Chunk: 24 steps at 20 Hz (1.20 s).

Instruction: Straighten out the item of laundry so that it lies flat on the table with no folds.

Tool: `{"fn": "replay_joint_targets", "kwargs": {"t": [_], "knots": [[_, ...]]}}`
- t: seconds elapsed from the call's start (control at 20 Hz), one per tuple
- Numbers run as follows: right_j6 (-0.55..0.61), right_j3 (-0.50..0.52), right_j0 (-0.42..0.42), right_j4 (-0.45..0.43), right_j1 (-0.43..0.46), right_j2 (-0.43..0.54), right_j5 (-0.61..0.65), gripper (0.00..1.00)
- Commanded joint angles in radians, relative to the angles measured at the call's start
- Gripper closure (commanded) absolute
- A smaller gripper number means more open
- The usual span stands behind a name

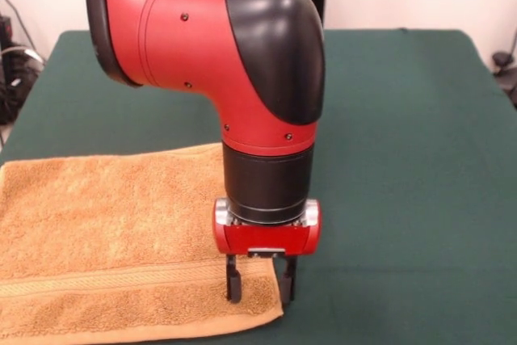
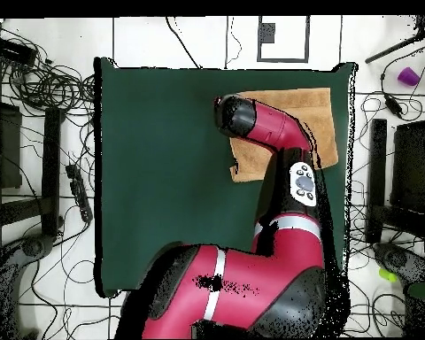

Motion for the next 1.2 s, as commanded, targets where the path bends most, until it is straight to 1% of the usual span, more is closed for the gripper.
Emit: {"fn": "replay_joint_targets", "kwargs": {"t": [0.05, 0.25, 0.5, 0.65, 0.8, 0.85, 1.2], "knots": [[0.321, 0.075, 0.086, 0.068, 0.102, 0.047, 0.026, 0.00], [0.313, 0.072, 0.097, 0.074, 0.116, 0.033, -0.011, 0.00], [0.281, 0.084, 0.086, 0.074, 0.113, 0.044, -0.020, 0.00], [0.279, 0.077, 0.090, 0.068, 0.116, 0.031, -0.018, 0.00], [0.271, 0.112, 0.069, 0.068, 0.102, 0.066, -0.077, 0.00], [0.270, 0.118, 0.068, 0.066, 0.100, 0.067, -0.092, 1.00], [0.274, 0.104, 0.075, 0.074, 0.104, 0.054, -0.067, 1.00]]}}
